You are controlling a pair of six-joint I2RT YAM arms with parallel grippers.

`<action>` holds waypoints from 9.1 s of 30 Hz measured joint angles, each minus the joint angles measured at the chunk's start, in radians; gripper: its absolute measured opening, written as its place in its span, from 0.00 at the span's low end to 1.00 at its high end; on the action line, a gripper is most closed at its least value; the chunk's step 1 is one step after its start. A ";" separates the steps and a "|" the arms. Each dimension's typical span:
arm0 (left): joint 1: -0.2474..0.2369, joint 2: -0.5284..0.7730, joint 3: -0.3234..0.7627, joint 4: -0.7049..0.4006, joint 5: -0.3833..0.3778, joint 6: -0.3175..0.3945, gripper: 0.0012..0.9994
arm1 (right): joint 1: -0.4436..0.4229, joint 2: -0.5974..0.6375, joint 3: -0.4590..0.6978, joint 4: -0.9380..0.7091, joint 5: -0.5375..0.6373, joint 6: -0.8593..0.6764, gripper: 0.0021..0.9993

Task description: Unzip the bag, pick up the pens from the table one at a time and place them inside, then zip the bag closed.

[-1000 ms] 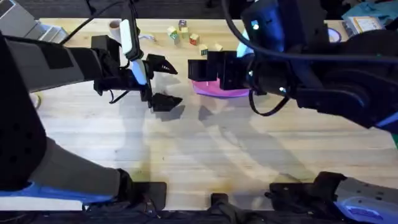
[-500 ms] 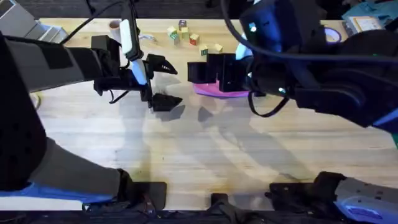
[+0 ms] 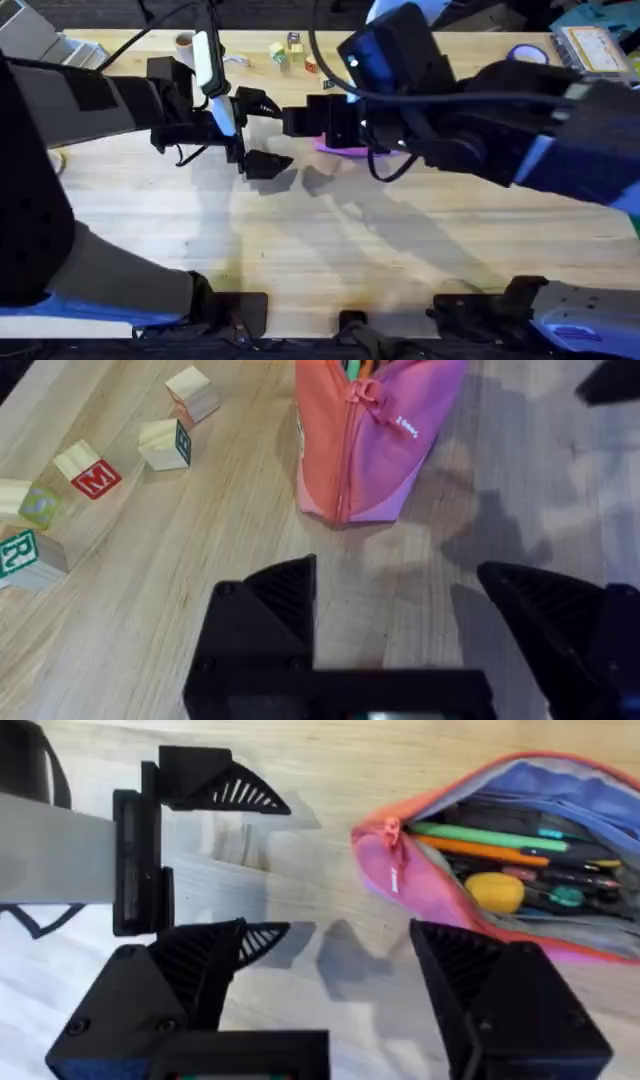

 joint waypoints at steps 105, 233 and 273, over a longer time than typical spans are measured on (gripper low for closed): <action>-0.114 0.000 0.000 0.284 0.069 -0.152 0.99 | -0.063 0.112 -0.008 0.180 0.086 0.010 0.03; -0.240 0.143 0.000 0.568 0.085 -0.465 0.04 | -0.789 0.324 -0.009 -0.016 0.072 -0.001 0.03; -0.236 0.143 0.001 0.572 0.120 -0.468 0.99 | -0.656 -0.375 -0.009 -0.374 0.076 -0.354 1.00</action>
